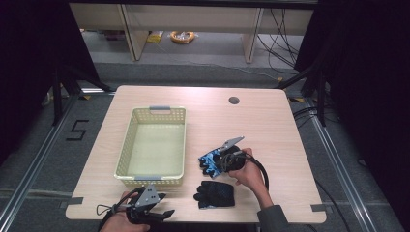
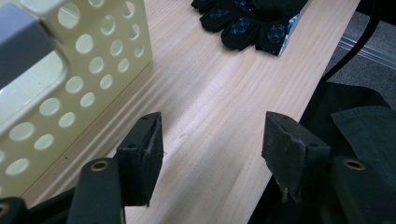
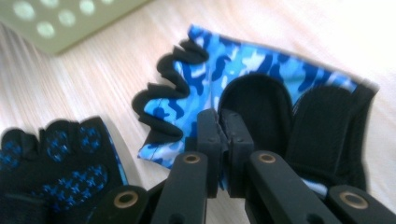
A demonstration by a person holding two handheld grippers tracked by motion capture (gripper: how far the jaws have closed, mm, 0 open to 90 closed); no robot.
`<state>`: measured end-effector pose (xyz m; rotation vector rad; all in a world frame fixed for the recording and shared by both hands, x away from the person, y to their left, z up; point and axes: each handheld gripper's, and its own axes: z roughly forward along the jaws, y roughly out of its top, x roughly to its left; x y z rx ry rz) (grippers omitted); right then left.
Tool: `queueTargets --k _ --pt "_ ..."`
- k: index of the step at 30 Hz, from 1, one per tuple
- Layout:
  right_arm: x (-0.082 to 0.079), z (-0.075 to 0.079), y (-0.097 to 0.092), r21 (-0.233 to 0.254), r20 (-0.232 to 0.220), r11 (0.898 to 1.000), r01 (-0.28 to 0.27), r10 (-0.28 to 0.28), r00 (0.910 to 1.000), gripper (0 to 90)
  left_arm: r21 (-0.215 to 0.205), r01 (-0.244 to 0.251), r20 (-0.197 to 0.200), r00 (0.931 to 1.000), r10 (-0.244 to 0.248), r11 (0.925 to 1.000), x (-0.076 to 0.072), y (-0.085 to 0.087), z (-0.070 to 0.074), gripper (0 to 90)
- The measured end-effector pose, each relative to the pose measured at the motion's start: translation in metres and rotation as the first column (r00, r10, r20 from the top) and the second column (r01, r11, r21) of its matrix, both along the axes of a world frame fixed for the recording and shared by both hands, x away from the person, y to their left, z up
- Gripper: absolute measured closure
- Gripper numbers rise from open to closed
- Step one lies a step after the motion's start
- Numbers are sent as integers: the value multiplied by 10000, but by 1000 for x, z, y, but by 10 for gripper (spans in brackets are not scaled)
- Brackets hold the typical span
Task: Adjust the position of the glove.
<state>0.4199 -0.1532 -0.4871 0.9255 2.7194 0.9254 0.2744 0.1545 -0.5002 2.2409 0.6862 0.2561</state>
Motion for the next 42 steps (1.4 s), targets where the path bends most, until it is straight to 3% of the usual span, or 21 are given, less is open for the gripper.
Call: queueTargets --k 6,8,9,12,13,16,17,18,21,22,23,28,30,32,35,36,37,42 --pt "-7 18 -10 1045 390 9896 991 -1037 9938 882 -139 -190 -106 9998 189 9997 -1 0 -1 373" --pt "-14 26 -11 1408 281 9785 1505 -1559 9874 882 -53 -128 64 9999 128 9999 0 0 0 361" --pt "-17 30 -12 1669 450 9739 1540 -1636 9855 882 -251 -319 -179 9993 315 9992 -1 -1 0 355" --pt "-32 43 -14 1808 483 9706 1590 -1702 9842 882 -125 -431 -141 9990 430 9990 0 1 -1 329" --pt "-38 44 -13 2215 585 9604 1689 -1860 9808 882 -126 -483 -128 9988 481 9988 1 1 0 319" --pt "-50 50 -15 2336 524 9588 1619 -1786 9825 882 -109 -440 -40 9990 439 9990 2 2 1 308" --pt "-64 52 -15 2482 516 9530 1736 -1920 9800 882 -78 -569 -159 9983 568 9983 2 3 1 305" --pt "-70 52 -16 2426 619 9539 1767 -1970 9785 882 -109 -672 -137 9977 671 9977 2 2 0 303" --pt "-87 50 -17 2575 643 9462 1959 -2191 9736 881 -33 -512 3 9987 512 9987 3 4 2 301" --pt "-94 50 -16 2800 253 9348 2186 -2349 9717 881 -9 -498 0 9988 498 9988 3 4 2 301" --pt "-97 48 -18 2703 561 9412 2029 -2257 9726 881 -50 -598 -72 9982 598 9982 3 4 2 301" --pt "-116 40 -16 2760 409 9339 2274 -2478 9680 881 -65 -610 -58 9981 609 9981 3 4 2 301" --pt "-120 36 -15 2678 495 9367 2256 -2472 9677 881 -200 -571 -60 9984 570 9982 3 3 2 301" --pt "-124 34 -13 2729 337 9320 2385 -2570 9658 880 -243 -730 -149 9972 727 9970 1 3 1 301" --pt "-128 30 -13 2819 350 9280 2435 -2635 9640 880 -22 -514 -2 9987 514 9987 3 4 2 301" --pt "-133 30 -10 2916 -44 9155 2772 -2885 9575 880 -22 -514 -2 9987 514 9987 3 4 2 302" --pt "-132 29 -12 2860 278 9244 2523 -2712 9621 880 -138 -555 -44 9984 555 9984 2 3 1 302" --pt "-141 25 -9 2993 313 9149 2709 -2931 9556 880 -30 -549 -19 9985 549 9985 2 3 2 303"
